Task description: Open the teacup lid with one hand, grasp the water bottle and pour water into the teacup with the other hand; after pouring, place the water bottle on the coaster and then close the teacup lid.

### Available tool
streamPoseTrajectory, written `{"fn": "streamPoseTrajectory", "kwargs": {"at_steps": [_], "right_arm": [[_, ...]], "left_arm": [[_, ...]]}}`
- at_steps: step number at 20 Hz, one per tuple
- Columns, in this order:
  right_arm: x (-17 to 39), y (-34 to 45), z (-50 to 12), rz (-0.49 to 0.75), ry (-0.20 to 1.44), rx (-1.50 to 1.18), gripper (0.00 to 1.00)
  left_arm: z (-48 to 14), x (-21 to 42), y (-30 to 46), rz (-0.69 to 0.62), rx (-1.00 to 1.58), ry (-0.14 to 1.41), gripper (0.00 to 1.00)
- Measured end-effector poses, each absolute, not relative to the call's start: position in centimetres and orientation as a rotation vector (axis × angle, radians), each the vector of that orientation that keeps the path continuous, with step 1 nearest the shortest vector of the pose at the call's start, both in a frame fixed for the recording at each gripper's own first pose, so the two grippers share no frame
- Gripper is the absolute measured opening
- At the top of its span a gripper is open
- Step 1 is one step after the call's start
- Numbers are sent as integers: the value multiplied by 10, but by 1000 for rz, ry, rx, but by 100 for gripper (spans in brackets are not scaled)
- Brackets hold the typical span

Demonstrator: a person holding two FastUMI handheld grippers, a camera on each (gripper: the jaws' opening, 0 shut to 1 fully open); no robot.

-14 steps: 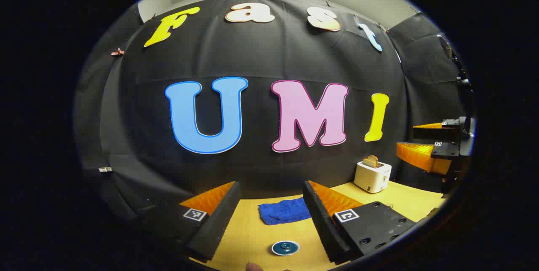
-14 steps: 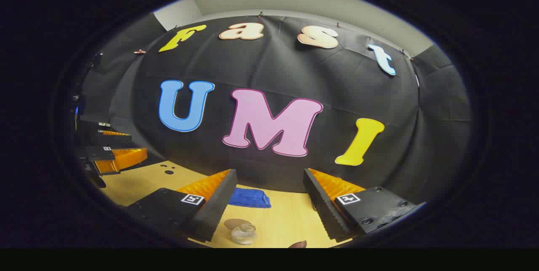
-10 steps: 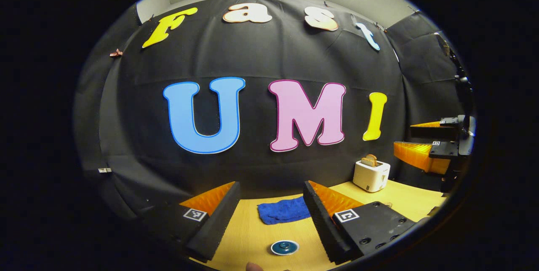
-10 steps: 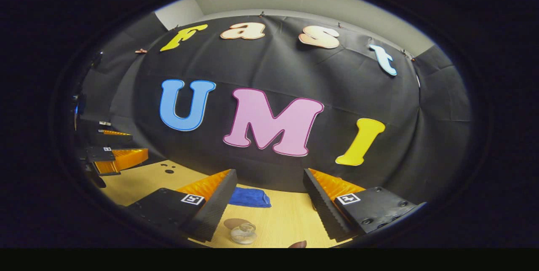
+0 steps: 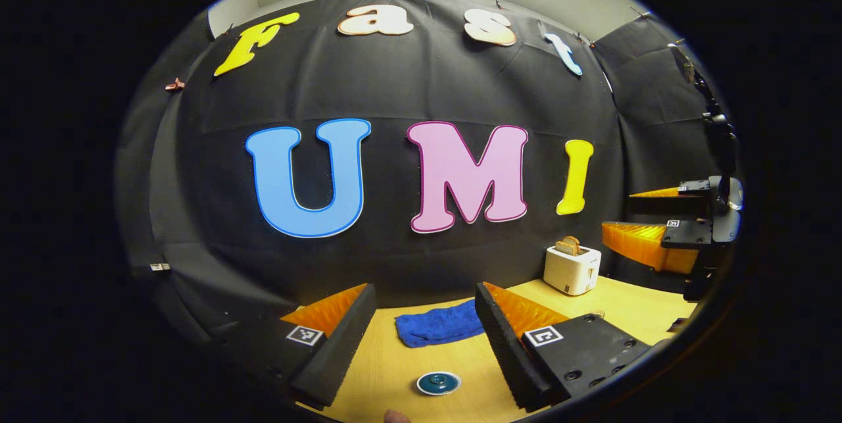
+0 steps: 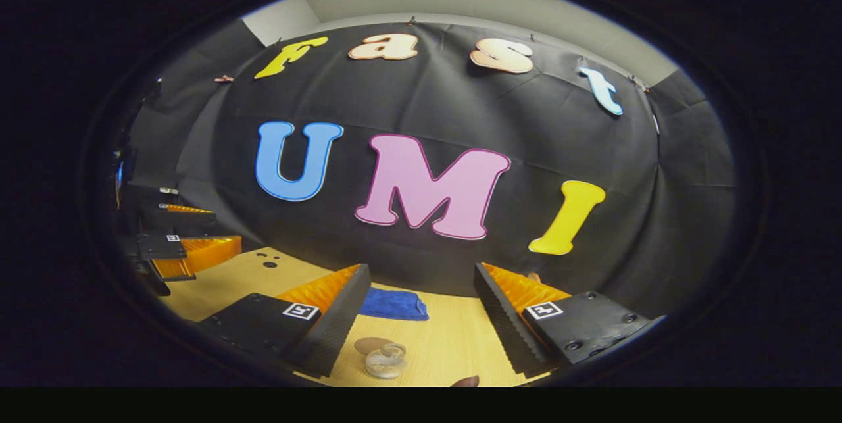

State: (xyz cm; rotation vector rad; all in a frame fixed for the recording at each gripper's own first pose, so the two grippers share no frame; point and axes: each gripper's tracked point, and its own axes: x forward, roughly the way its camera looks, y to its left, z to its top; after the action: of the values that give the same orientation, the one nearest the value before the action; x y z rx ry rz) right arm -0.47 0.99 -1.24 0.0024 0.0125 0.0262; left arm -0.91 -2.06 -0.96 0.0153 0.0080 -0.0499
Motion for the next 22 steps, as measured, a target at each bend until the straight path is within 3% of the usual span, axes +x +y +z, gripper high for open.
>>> {"fn": "streamPoseTrajectory", "kwargs": {"at_steps": [8, 18, 22], "right_arm": [[-5, 15, -35, 51, 35, 36, 98], [-2, 20, -96, 71, 122, 73, 98], [-5, 25, -124, 68, 165, 71, 98]], "left_arm": [[-59, 7, -27, -54, 4, 60, 98], [-205, 52, -45, -105, 22, 197, 95], [-252, 63, -44, -91, 21, 234, 89]]}}
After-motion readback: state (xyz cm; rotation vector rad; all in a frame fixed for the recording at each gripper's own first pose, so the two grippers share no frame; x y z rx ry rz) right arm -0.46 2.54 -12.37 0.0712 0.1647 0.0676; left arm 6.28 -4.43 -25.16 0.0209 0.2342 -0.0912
